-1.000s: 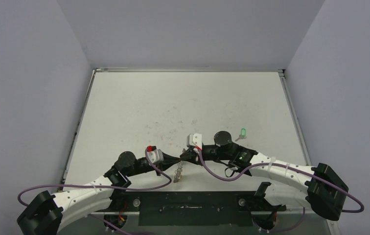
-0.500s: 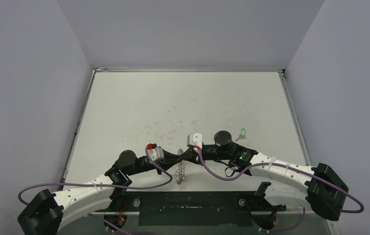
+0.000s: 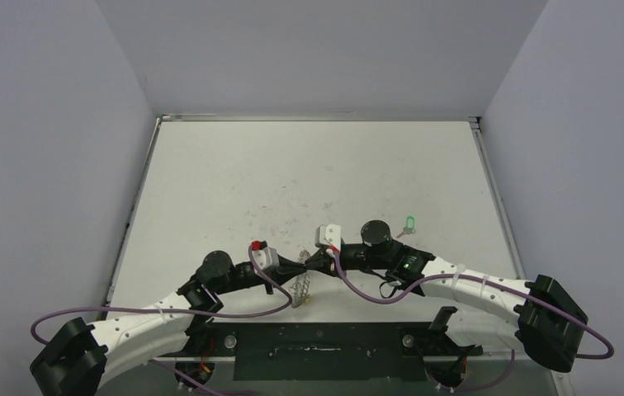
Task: Put the keys on the keyring
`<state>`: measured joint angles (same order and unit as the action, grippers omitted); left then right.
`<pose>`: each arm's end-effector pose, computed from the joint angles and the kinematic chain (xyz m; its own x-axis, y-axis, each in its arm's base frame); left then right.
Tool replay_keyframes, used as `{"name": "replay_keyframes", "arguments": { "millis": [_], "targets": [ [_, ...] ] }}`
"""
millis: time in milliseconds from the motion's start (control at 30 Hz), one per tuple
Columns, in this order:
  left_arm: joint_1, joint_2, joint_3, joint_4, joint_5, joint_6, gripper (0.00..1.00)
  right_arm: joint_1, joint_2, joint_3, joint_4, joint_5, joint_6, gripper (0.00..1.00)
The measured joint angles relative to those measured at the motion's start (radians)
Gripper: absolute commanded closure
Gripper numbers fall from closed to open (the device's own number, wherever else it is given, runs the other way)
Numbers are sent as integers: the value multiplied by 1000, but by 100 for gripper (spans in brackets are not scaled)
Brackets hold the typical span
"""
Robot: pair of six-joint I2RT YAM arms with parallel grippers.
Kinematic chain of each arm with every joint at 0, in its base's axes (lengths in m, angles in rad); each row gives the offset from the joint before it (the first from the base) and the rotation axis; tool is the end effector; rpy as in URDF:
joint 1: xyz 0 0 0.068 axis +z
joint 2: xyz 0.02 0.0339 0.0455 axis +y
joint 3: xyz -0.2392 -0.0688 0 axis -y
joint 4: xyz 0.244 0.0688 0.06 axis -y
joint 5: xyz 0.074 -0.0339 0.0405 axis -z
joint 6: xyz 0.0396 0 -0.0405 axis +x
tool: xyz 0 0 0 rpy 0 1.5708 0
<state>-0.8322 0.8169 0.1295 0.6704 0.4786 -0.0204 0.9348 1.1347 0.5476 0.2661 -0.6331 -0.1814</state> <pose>0.1158 -0.1543 0.1776 -0.0312 0.0073 -0.9995 0.9659 0.2573 -0.0282 0.1331 0.2197 0.2117 -0.0072 -0.2546 -0.9670 -0.9997 -0.0190 0.0124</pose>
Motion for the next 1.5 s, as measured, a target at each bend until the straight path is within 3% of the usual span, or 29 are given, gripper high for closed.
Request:
{"name": "replay_keyframes", "arguments": {
  "millis": [267, 400, 567, 733, 867, 1100, 1267, 1500],
  "targets": [
    [-4, -56, 1, -63, -17, 23, 100, 2, -28, 0, 24, 12, 35, 43],
    [-4, -77, 1, -87, -37, 33, 100, 3, -78, 0, 63, 22, 61, 28],
    [-4, -96, 1, -110, -53, 37, 100, 2, -116, 0, 86, 64, 88, 1],
    [-4, -108, 1, -122, -57, 38, 100, -22, -140, 7, 30, 273, 211, 0],
    [-4, -114, 1, -125, -64, 34, 100, -99, -124, 72, -147, 514, 359, 0],
    [-4, -117, 1, -129, -79, 19, 100, -389, 34, 240, -479, 746, 587, 5],
    [-4, -117, 1, -129, -82, 3, 100, -577, 95, 241, -644, 809, 684, 14],
    [-4, -117, 1, -129, -83, -10, 100, -832, 71, 126, -642, 722, 737, 26]
  ]
}}
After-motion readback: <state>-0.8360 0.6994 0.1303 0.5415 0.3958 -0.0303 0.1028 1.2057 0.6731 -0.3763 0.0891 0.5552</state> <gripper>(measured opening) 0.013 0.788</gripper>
